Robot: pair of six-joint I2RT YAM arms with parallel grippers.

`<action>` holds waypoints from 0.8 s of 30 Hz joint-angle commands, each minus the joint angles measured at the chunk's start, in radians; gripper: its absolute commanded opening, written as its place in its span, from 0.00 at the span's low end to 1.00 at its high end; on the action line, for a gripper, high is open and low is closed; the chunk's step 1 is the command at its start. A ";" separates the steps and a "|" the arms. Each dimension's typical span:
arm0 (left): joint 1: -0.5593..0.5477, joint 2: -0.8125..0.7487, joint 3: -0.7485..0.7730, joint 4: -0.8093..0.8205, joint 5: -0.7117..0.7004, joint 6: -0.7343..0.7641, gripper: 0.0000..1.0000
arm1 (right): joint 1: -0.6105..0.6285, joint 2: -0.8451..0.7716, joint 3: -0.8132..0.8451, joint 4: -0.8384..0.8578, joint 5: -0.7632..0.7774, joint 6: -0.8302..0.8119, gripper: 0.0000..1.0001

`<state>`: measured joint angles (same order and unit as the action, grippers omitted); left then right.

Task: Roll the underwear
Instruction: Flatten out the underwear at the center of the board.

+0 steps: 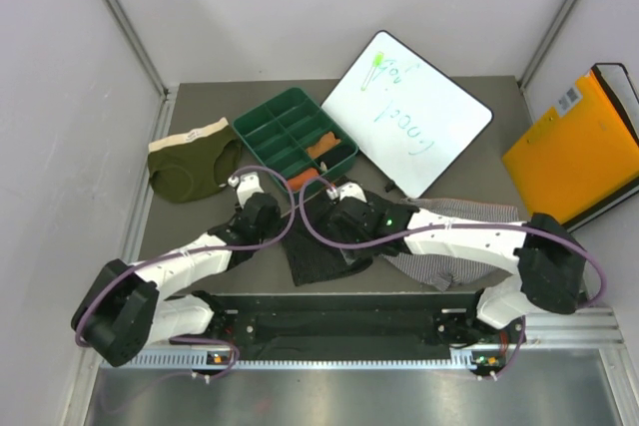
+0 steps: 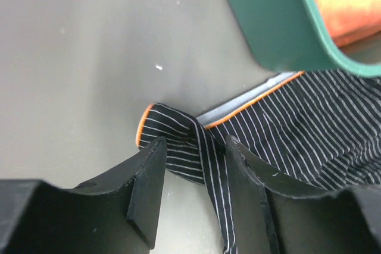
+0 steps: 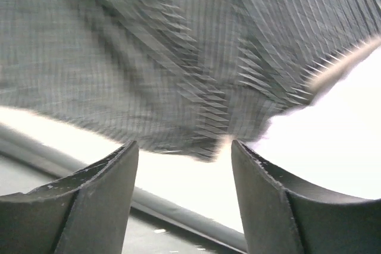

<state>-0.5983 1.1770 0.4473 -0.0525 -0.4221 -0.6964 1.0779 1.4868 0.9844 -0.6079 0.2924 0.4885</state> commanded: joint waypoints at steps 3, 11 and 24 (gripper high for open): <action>0.041 -0.027 0.001 0.028 -0.020 -0.020 0.50 | 0.142 -0.019 0.031 0.130 0.034 0.099 0.60; 0.121 -0.037 -0.033 0.118 0.055 -0.015 0.51 | 0.240 0.052 0.054 0.309 0.004 0.157 0.51; 0.187 -0.017 -0.061 0.167 0.163 -0.032 0.48 | 0.307 0.300 0.246 0.296 -0.009 0.065 0.43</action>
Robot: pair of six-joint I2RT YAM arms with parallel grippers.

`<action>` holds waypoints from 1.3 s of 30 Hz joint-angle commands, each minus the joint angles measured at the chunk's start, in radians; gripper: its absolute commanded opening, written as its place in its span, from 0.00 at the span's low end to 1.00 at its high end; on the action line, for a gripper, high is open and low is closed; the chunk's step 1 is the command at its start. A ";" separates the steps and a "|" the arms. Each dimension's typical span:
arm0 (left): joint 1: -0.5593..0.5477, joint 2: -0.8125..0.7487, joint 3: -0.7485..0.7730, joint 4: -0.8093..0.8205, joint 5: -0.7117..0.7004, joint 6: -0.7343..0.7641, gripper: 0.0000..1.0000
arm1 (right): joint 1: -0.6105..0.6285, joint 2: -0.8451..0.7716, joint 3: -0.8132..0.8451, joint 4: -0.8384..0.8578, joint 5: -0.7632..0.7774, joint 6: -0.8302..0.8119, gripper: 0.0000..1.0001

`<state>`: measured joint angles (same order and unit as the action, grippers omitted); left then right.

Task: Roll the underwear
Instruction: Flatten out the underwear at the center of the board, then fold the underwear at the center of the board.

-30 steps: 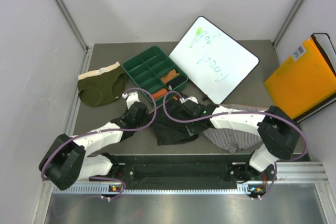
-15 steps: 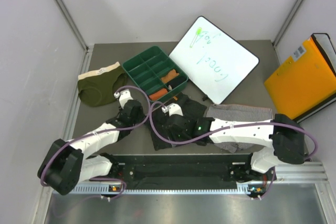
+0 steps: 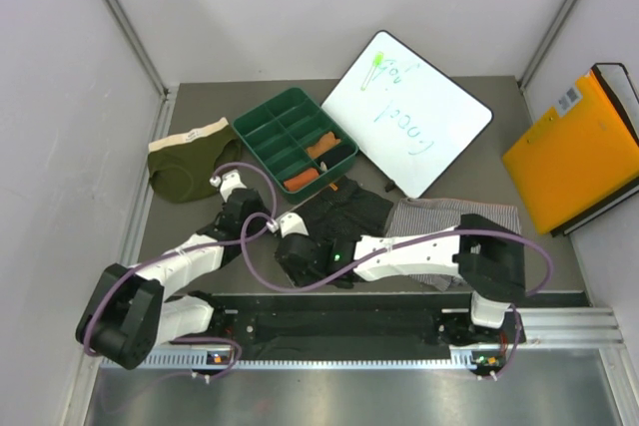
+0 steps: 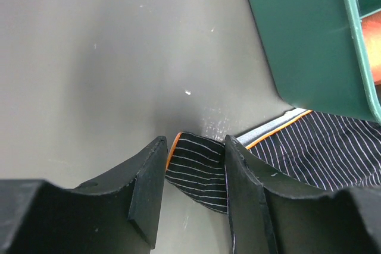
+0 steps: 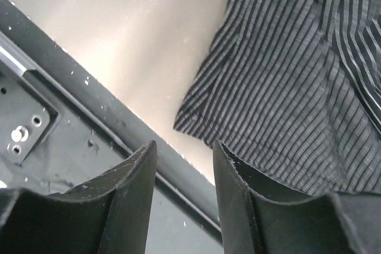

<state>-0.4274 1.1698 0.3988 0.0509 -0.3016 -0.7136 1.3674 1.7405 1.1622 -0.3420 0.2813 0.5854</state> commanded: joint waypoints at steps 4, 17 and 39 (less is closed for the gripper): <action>0.022 -0.002 -0.011 0.072 0.064 -0.014 0.47 | 0.019 0.094 0.091 0.018 0.010 -0.042 0.42; 0.038 -0.002 -0.011 0.069 0.096 -0.009 0.40 | 0.036 0.214 0.143 -0.031 0.059 -0.041 0.42; 0.039 -0.090 -0.037 0.046 0.182 0.058 0.00 | 0.036 0.096 0.042 -0.039 -0.022 0.028 0.00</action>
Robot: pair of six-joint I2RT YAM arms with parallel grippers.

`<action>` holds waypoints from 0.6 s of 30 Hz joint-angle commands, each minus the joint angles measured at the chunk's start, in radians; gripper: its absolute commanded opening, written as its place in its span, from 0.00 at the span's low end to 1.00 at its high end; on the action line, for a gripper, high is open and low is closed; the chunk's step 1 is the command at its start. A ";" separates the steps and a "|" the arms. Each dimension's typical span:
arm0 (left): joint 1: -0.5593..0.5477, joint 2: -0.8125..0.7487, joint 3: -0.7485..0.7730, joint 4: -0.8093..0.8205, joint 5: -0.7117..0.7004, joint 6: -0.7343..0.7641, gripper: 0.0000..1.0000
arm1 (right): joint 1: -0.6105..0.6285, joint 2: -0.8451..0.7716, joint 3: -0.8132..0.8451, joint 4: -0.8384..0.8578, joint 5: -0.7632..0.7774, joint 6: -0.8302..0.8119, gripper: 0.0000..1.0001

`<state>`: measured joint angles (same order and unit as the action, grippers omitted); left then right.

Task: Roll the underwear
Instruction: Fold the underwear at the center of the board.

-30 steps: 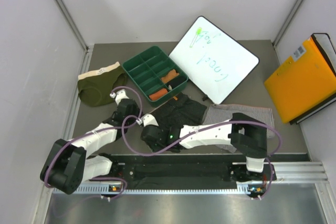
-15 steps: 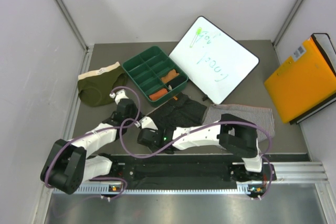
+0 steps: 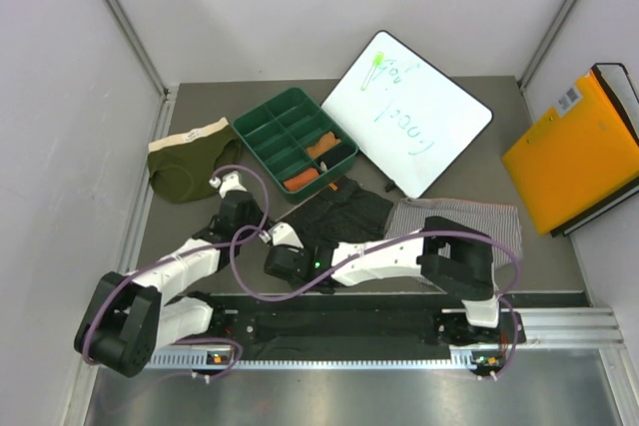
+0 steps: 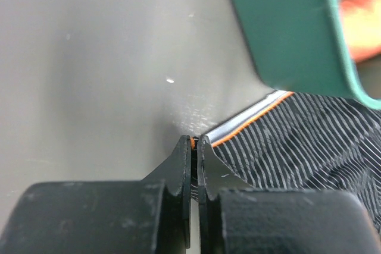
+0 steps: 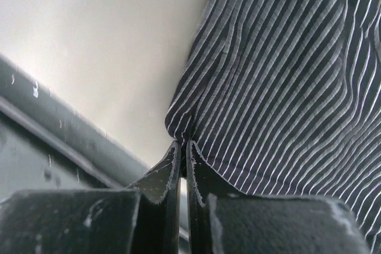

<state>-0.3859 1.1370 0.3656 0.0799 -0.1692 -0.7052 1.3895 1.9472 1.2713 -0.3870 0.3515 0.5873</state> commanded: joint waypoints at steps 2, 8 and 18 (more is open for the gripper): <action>-0.002 -0.080 -0.011 0.012 0.074 0.064 0.00 | 0.014 -0.155 -0.099 0.019 -0.130 0.052 0.00; -0.004 -0.190 -0.047 -0.019 0.148 0.090 0.00 | 0.014 -0.264 -0.176 0.007 -0.175 0.101 0.00; -0.077 -0.433 -0.033 -0.208 0.217 0.110 0.00 | 0.014 -0.461 -0.251 -0.055 -0.152 0.183 0.00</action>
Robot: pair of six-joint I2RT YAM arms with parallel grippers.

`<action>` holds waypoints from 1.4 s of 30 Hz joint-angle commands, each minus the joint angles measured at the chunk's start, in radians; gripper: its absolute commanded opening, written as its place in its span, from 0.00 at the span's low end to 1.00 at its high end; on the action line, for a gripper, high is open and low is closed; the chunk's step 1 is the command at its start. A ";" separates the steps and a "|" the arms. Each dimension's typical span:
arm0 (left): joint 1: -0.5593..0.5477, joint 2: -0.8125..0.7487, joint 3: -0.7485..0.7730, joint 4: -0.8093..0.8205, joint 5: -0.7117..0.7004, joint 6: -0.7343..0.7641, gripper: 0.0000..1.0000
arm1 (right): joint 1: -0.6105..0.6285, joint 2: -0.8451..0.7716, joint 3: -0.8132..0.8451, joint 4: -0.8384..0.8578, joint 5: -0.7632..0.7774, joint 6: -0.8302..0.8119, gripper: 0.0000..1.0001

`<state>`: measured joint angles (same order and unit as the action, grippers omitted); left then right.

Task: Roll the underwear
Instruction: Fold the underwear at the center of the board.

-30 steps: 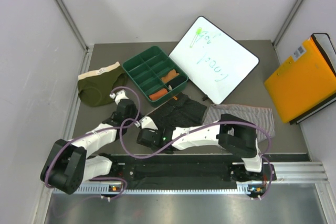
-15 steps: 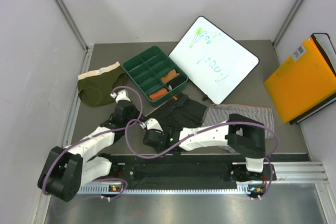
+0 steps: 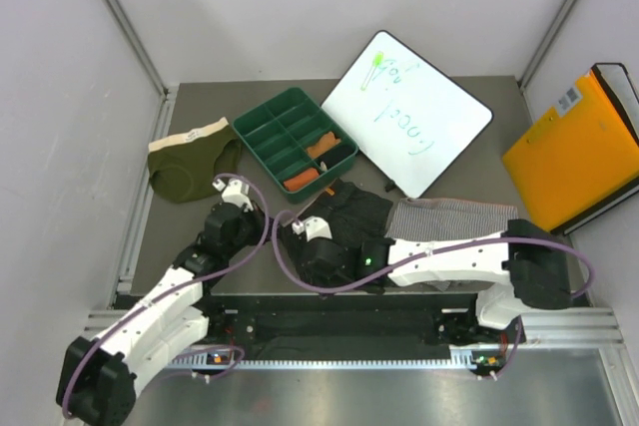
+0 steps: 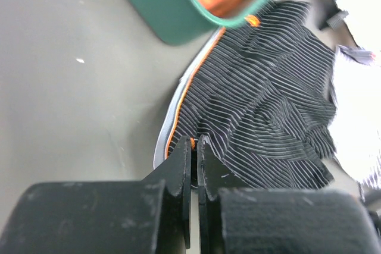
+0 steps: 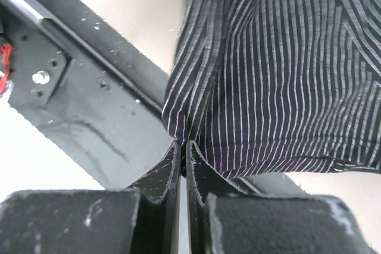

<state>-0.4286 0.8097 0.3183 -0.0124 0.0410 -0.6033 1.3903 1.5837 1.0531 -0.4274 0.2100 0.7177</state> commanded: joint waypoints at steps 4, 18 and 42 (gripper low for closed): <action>-0.042 -0.216 0.045 -0.241 -0.029 0.016 0.00 | 0.016 -0.126 -0.071 -0.020 -0.054 0.065 0.00; -0.108 -0.282 0.116 -0.312 -0.110 -0.029 0.00 | 0.053 -0.139 -0.001 -0.181 0.075 0.077 0.00; -0.240 0.643 0.594 -0.055 -0.314 0.039 0.00 | -0.560 -0.186 -0.041 -0.148 0.075 -0.291 0.00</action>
<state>-0.6670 1.3769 0.8249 -0.1249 -0.2340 -0.5953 0.9073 1.3815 0.9798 -0.6121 0.3012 0.5133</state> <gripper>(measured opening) 0.030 0.014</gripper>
